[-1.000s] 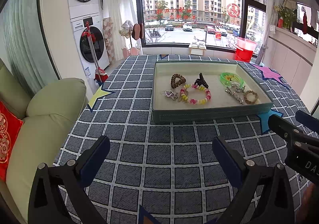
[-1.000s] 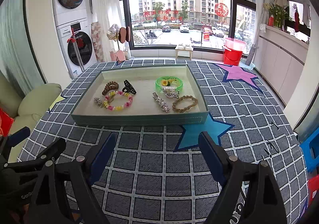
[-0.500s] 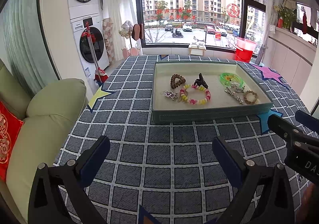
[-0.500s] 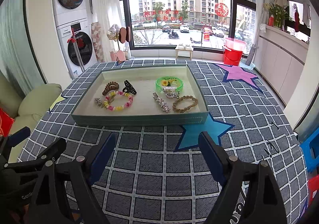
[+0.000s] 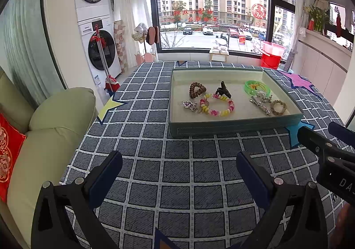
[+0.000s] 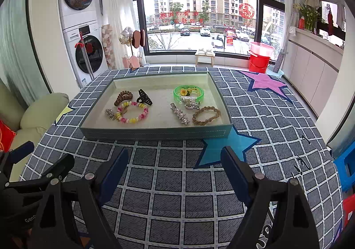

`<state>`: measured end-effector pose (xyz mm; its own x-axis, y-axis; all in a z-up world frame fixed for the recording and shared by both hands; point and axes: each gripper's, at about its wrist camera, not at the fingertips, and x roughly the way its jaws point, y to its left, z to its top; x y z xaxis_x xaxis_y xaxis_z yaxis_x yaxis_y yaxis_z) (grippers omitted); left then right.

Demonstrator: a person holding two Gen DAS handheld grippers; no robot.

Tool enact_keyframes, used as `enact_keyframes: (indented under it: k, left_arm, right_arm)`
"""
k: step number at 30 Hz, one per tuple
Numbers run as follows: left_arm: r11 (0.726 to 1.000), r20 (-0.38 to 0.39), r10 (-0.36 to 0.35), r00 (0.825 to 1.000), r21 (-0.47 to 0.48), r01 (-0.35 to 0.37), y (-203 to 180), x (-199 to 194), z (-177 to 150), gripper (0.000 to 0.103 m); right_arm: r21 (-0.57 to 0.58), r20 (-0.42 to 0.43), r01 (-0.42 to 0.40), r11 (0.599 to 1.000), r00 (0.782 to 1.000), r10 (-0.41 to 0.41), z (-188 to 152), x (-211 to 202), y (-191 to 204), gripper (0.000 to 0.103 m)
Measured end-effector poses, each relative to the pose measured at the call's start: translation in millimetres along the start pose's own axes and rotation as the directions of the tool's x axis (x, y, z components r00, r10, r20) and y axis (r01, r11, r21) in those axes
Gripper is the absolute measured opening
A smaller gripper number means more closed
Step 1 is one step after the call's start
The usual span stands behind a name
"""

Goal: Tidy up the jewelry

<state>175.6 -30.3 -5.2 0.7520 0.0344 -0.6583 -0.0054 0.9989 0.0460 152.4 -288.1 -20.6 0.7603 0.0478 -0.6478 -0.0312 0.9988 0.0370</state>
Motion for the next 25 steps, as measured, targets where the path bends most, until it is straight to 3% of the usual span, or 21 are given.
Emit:
enact_keyframes:
  k: [25]
  left_arm:
    - [1.000,0.005,-0.003,1.000,0.006,0.003,0.1,-0.5,-3.2,0.103]
  right_arm:
    - [0.001,-0.004,-0.001,1.000,1.000,0.001,-1.5,1.2,1.3,0.087]
